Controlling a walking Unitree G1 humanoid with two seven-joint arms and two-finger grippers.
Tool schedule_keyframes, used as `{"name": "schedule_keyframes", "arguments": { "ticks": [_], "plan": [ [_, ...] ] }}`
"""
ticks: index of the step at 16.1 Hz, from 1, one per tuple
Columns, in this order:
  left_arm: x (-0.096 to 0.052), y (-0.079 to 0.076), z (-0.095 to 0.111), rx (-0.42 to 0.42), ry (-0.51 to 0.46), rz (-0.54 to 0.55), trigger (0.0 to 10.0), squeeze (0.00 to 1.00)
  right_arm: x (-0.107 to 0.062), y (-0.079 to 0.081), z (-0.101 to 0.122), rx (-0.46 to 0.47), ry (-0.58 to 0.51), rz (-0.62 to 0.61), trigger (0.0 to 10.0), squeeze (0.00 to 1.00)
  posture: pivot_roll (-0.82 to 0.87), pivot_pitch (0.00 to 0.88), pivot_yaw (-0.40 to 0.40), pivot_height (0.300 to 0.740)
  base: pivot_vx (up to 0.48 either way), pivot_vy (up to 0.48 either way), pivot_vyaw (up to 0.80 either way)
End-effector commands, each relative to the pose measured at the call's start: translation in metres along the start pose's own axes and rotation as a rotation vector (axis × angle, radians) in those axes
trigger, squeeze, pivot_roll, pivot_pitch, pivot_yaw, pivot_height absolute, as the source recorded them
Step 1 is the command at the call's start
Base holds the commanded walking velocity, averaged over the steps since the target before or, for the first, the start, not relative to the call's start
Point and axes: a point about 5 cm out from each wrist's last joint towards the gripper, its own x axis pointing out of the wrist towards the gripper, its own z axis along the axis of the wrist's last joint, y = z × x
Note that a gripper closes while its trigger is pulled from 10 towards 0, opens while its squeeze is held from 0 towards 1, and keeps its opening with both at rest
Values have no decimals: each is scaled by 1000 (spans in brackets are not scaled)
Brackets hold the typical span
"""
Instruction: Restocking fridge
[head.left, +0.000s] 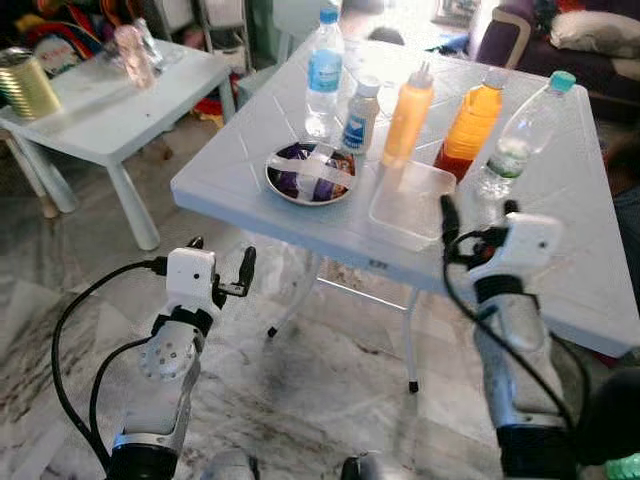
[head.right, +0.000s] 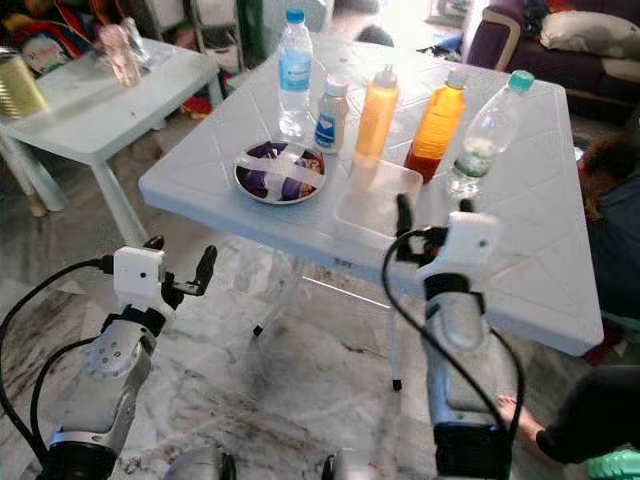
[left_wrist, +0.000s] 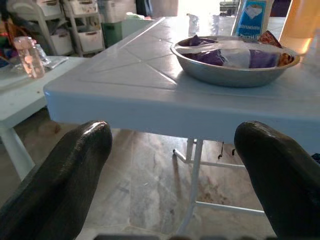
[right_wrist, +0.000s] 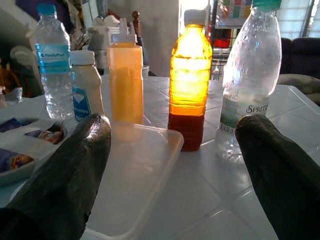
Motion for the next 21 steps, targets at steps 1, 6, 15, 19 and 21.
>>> {"name": "schedule_keyframes", "arguments": {
  "ticks": [1, 6, 15, 19, 21],
  "plan": [
    [0, 1, -1, 9, 12, 5, 10000, 0, 4, -4, 3, -6, -1, -14, 10000, 0, 49, 88, -36, 740, 0, 0, 0],
    [1, 1, -1, 16, 16, -4, 10000, 0, 17, -11, -1, -24, 68, -49, 10000, 0, 53, 96, -28, 740, 0, 0, 0],
    [-2, 3, 0, 31, 18, 0, 10000, 0, 22, 3, -9, 218, 117, -36, 10000, 0, 72, 105, -22, 740, 0, 0, 0],
    [0, 2, 0, 31, 16, -7, 10000, 0, 18, -3, -11, 244, 121, -79, 10000, 0, 67, 105, -19, 740, 0, 0, 0],
    [0, 2, 0, 31, 15, -7, 10000, 0, 18, -6, -14, 270, 137, -106, 10000, 0, 67, 104, -19, 740, 0, 0, 0]
  ]
}}
